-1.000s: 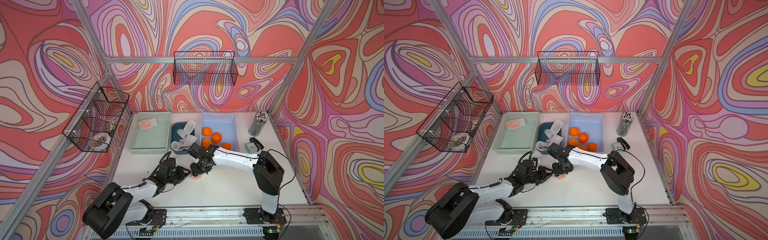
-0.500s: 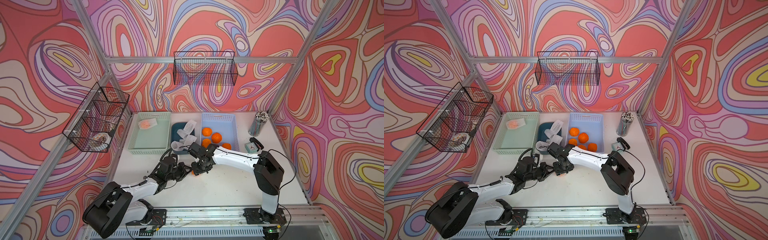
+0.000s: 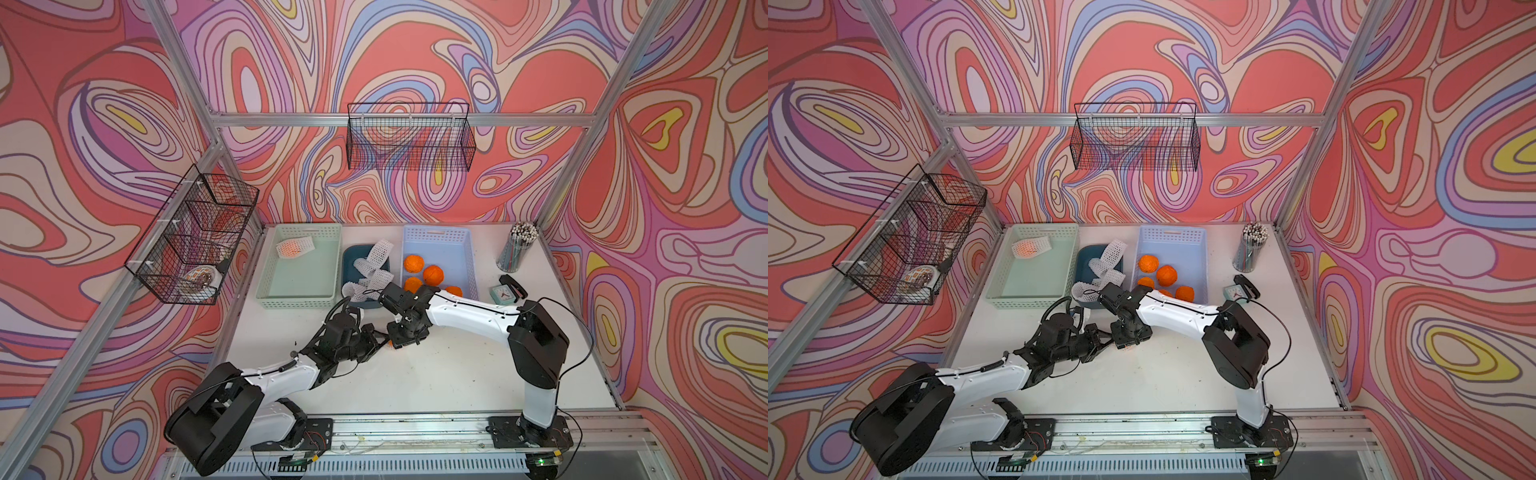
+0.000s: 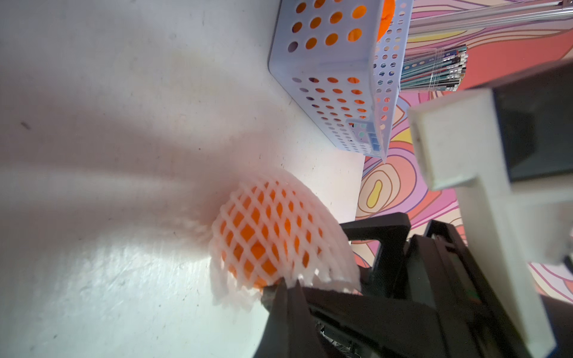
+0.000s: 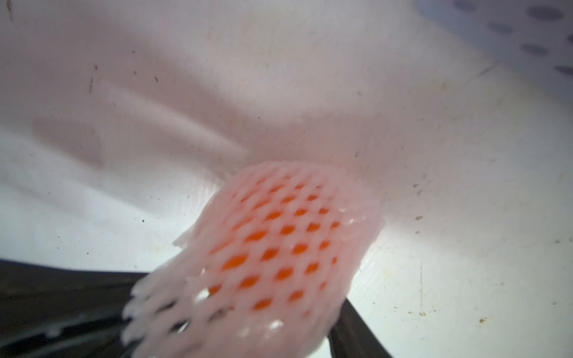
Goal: Remove foam nets from oranges
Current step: Remove the foam net from the orange.
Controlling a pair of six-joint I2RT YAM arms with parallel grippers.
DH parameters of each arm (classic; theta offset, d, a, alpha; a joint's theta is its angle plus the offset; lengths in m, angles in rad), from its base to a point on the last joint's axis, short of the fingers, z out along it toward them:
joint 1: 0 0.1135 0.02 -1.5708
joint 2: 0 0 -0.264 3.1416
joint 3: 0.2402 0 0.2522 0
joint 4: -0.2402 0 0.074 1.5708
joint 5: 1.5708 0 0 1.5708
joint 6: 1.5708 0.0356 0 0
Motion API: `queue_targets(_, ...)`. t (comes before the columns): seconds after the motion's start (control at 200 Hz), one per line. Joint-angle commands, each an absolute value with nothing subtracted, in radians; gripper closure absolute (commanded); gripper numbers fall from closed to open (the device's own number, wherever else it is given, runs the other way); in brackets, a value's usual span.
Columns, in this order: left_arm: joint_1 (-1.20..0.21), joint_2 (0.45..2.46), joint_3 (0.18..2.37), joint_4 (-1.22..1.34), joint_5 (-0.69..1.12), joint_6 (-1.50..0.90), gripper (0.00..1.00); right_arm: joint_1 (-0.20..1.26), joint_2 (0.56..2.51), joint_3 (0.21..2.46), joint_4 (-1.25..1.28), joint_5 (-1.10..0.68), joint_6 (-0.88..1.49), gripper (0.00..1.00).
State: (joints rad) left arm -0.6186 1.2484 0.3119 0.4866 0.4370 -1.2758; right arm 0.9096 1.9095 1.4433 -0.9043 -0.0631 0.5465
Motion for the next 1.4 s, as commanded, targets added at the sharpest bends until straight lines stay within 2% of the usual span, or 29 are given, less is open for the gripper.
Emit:
queue_targets(0.0, -0.634, 1.217, 0.344, 0.452, 0.452, -1.269, 0.96, 0.894, 1.873, 1.434, -0.852, -0.053, 0.566, 0.48)
queue_targets(0.255, -0.632, 1.208, 0.365, 0.383, 0.438, -1.241, 0.95, 0.876, 1.853, 1.418, -0.844, -0.085, 0.562, 0.42)
queue_targets(0.476, -0.626, 1.191, 0.381, 0.311, 0.411, -1.222, 0.79, 0.862, 1.853, 1.402, -0.836, -0.099, 0.558, 0.43)
queue_targets(0.556, -0.624, 1.181, 0.395, 0.263, 0.401, -1.204, 0.77, 0.854, 1.851, 1.399, -0.826, -0.101, 0.557, 0.43)
queue_targets(0.801, -0.618, 1.172, 0.418, 0.227, 0.394, -1.189, 0.72, 0.834, 1.858, 1.383, -0.783, -0.147, 0.555, 0.49)
queue_targets(1.117, -0.601, 1.104, 0.505, -0.013, 0.345, -1.098, 0.56, 0.833, 1.864, 1.394, -0.783, -0.165, 0.547, 0.57)
queue_targets(1.397, -0.603, 1.186, 0.589, -0.086, 0.355, -1.049, 0.55, 0.832, 1.864, 1.404, -0.79, -0.172, 0.543, 0.6)
